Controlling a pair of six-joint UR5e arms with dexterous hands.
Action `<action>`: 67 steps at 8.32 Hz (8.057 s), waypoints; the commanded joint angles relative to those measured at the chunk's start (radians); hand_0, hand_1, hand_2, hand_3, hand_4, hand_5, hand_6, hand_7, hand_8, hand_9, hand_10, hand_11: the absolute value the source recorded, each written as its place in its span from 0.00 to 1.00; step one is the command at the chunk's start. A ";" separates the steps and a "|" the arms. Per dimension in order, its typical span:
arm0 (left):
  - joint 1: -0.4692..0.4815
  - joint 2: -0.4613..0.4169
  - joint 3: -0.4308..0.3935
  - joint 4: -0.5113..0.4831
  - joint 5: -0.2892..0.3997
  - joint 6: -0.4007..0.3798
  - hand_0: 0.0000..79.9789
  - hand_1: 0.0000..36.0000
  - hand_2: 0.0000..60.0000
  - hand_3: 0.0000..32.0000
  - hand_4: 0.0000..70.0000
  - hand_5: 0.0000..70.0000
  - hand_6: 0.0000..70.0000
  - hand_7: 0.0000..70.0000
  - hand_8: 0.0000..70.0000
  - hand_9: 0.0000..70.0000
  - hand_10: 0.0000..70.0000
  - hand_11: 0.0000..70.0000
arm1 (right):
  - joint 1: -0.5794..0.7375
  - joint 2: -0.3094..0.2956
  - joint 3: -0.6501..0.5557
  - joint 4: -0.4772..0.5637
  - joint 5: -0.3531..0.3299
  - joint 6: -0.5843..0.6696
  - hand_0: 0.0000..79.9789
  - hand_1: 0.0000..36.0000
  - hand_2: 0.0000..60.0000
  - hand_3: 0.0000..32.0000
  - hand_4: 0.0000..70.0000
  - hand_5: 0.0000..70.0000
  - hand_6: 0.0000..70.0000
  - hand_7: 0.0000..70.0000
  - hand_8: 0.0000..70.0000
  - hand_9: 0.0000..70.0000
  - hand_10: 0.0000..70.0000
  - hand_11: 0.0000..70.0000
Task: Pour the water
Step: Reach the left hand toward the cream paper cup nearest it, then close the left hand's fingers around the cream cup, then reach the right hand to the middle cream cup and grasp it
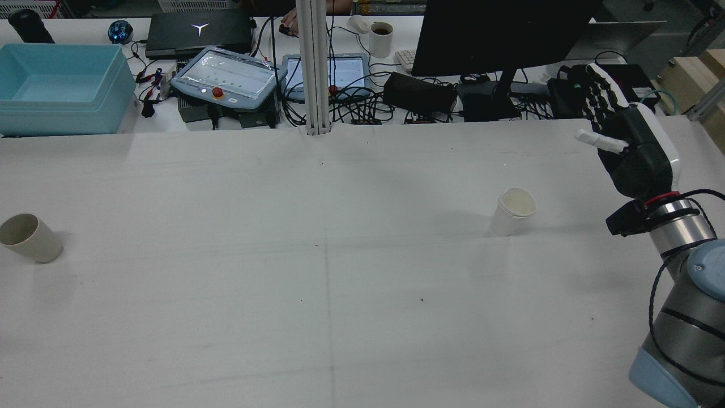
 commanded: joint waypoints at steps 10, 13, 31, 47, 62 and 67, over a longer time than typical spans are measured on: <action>0.009 -0.088 0.279 -0.209 0.005 0.131 0.60 0.34 0.00 0.19 0.00 0.06 0.01 0.00 0.00 0.00 0.01 0.04 | 0.007 0.078 -0.353 0.223 -0.039 -0.114 0.59 0.40 0.02 0.19 0.00 0.02 0.00 0.00 0.00 0.00 0.00 0.00; 0.075 -0.090 0.302 -0.220 0.005 0.188 0.60 0.33 0.00 0.17 0.00 0.06 0.00 0.00 0.00 0.00 0.00 0.03 | -0.039 0.067 -0.242 0.217 -0.039 -0.114 0.59 0.41 0.03 0.14 0.00 0.05 0.00 0.00 0.00 0.00 0.00 0.00; 0.359 -0.463 0.780 -0.365 -0.244 0.257 0.59 0.35 0.00 0.00 0.02 0.19 0.03 0.02 0.00 0.00 0.03 0.07 | 0.071 0.028 -0.204 0.210 -0.136 -0.108 0.59 0.39 0.07 0.20 0.00 0.12 0.00 0.00 0.00 0.00 0.00 0.00; 0.362 -0.478 0.774 -0.249 -0.256 0.162 0.72 1.00 1.00 0.00 0.59 1.00 0.46 0.58 0.35 0.49 0.25 0.40 | 0.058 0.025 -0.213 0.210 -0.135 -0.110 0.58 0.33 0.06 0.14 0.00 0.15 0.00 0.00 0.00 0.00 0.00 0.00; 0.353 -0.378 0.593 -0.194 -0.264 -0.044 0.67 1.00 1.00 0.00 0.59 1.00 0.49 0.59 0.38 0.52 0.25 0.39 | -0.151 0.105 -0.477 0.223 -0.124 -0.117 0.59 0.40 0.05 0.01 0.00 0.06 0.00 0.00 0.00 0.00 0.00 0.00; 0.353 -0.377 0.601 -0.194 -0.271 -0.042 0.67 1.00 1.00 0.00 0.56 1.00 0.49 0.58 0.37 0.52 0.25 0.39 | -0.163 0.125 -0.478 0.222 -0.124 -0.145 0.59 0.38 0.14 0.00 0.20 0.32 0.00 0.00 0.00 0.00 0.01 0.03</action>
